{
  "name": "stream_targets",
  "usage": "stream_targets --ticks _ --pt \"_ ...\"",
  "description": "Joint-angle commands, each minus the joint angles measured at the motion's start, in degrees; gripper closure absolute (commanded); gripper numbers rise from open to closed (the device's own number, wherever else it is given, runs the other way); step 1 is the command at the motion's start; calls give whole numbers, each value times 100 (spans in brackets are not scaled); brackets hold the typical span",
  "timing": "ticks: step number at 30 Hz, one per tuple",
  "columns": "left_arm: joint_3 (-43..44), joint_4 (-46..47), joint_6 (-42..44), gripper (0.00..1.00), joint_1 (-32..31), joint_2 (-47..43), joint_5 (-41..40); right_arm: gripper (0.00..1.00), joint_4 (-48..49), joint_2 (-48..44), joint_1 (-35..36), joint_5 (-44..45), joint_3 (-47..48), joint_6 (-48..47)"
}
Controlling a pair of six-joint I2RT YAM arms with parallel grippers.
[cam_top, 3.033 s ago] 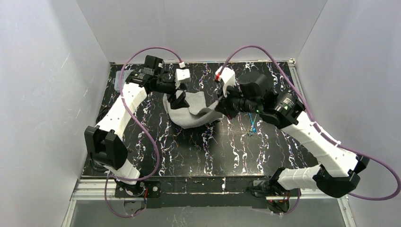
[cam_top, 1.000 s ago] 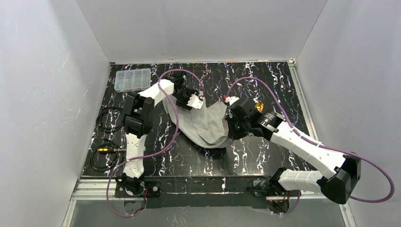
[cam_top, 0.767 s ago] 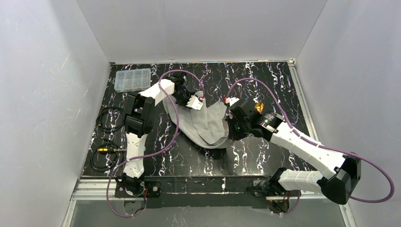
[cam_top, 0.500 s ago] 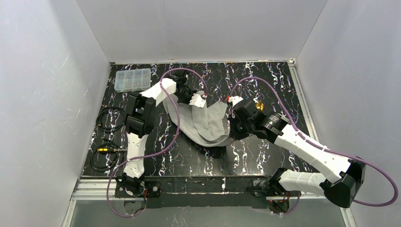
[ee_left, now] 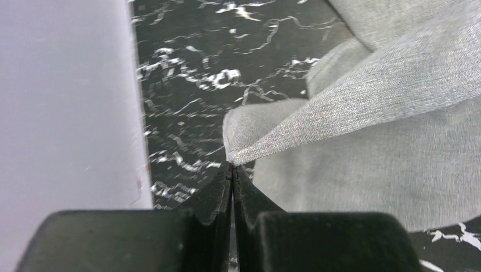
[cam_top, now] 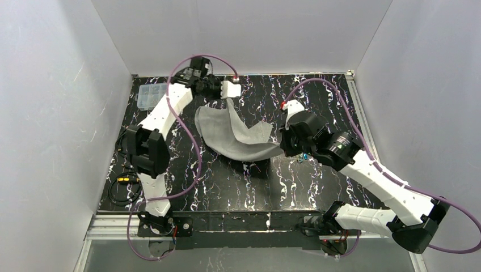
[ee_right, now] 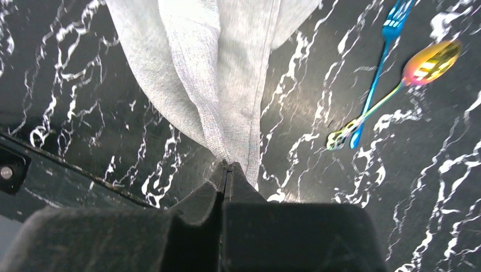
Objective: Fold the napkin into a case and place the utensils inside
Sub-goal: Pick up the crumpled napkin from the corner of the board, then flatten out the crumpled napkin at the center of the board.
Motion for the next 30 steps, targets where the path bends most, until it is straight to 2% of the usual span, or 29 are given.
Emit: stream_targets --ticks 1,4,7,9,12,15,19,22,26,30 --pt "327 -666 -225 100 301 -594 416 99 170 -137 -35 458 605 -333" --pt "-170 -794 54 100 300 -880 419 99 -61 -49 -38 593 879 -422" --pt "-203 -257 -466 100 402 -1137 348 99 -219 -163 -37 816 1099 -428" --pt "253 -91 -882 100 547 -1143 221 99 -203 -291 -32 981 1240 -428" --pt "1409 -404 -1439 100 772 -1012 -55 99 -129 -374 -38 1317 1532 -531" --pt "2159 -352 -1883 100 1027 -1208 -274 99 36 -334 -30 1709 1939 -808" --pt "2493 -10 -2046 100 1181 -1747 -1034 99 201 62 -34 2123 2876 -1302" --pt "2689 -90 -2280 100 1250 -2167 -1419 99 251 557 -31 2029 3824 -1616" --pt "2531 -150 -2482 100 1310 -2854 -1718 99 165 910 -38 1890 4947 -1840" --pt "2285 -127 -2467 100 1326 -3573 -1685 99 -65 1043 -34 1597 5748 -1944"
